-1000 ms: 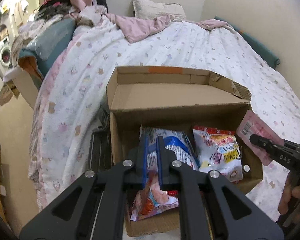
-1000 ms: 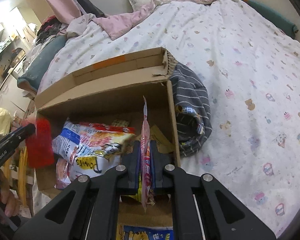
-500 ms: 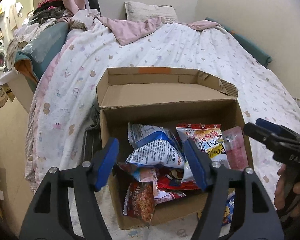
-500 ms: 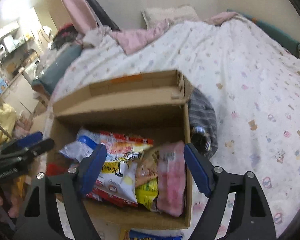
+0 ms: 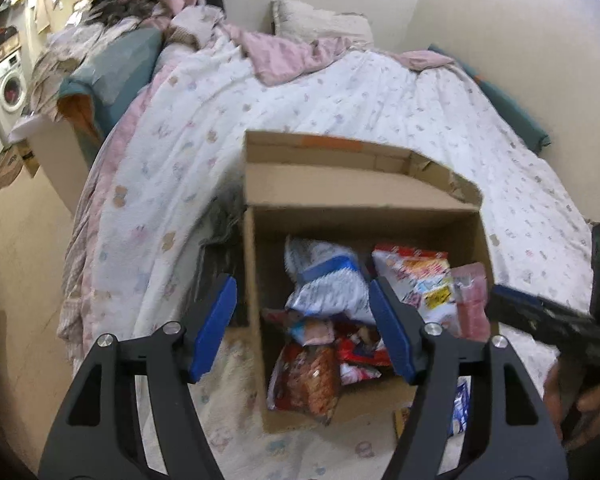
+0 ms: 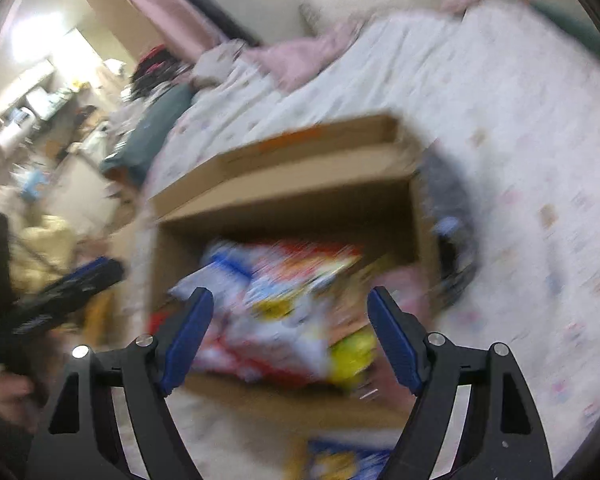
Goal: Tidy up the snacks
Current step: 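Withdraw both tools and lower the right tool toward the blue-yellow cartoon bag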
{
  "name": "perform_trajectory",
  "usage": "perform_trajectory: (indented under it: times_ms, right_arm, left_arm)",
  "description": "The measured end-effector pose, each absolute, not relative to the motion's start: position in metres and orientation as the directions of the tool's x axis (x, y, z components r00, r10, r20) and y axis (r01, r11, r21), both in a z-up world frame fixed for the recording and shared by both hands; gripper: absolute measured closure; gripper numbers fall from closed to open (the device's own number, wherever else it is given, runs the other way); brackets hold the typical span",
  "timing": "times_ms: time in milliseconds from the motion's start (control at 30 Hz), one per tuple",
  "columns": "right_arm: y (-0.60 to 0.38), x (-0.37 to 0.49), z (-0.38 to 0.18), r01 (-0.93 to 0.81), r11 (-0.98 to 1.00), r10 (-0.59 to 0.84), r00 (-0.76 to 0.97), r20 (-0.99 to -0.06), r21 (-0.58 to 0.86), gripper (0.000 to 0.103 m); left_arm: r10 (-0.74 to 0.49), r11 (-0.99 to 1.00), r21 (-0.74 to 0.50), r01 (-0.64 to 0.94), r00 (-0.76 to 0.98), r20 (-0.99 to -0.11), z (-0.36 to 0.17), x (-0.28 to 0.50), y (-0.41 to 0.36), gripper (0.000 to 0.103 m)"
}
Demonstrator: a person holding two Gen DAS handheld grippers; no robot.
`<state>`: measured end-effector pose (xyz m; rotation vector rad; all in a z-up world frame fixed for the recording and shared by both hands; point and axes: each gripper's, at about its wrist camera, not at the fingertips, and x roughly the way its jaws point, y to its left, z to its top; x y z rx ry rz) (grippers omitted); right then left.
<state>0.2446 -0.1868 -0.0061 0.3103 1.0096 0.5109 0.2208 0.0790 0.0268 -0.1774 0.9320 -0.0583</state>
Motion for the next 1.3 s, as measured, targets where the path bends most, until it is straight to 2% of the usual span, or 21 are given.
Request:
perform_trajectory:
  times_ms: [67, 267, 800, 1000, 1133, 1300]
  right_arm:
    - [-0.173, 0.235, -0.008, -0.279, 0.801, 0.599, 0.377, -0.707, 0.530, 0.021]
    - [-0.158, 0.212, 0.005, -0.338, 0.803, 0.593, 0.381, -0.709, 0.490, 0.021]
    - [-0.231, 0.168, -0.022, -0.117, 0.871, 0.481, 0.400, -0.780, 0.477, 0.021]
    - [-0.229, 0.153, -0.051, -0.092, 0.915, 0.400, 0.352, -0.846, 0.394, 0.021]
    - [-0.223, 0.147, -0.075, -0.054, 0.916, 0.388, 0.366, -0.846, 0.398, 0.021]
    - [-0.191, 0.150, -0.115, -0.098, 0.947, 0.319, 0.402, -0.859, 0.306, 0.022]
  left_arm:
    - [-0.127, 0.980, -0.191, -0.050, 0.581, -0.804, 0.023, 0.217, 0.087, 0.037]
    - [-0.130, 0.979, -0.196, -0.060, 0.557, -0.820, 0.018, 0.197, 0.095, 0.037]
    - [-0.168, 0.982, -0.186, 0.018, 0.516, -0.840, 0.006, 0.139, 0.065, 0.037]
    - [-0.190, 0.978, -0.209, 0.013, 0.482, -0.855, -0.013, 0.121, 0.060, 0.037]
    - [-0.192, 0.980, -0.198, 0.035, 0.457, -0.868, -0.025, 0.114, 0.052, 0.037]
    - [-0.195, 0.979, -0.199, 0.040, 0.453, -0.870, -0.027, 0.112, 0.050, 0.037]
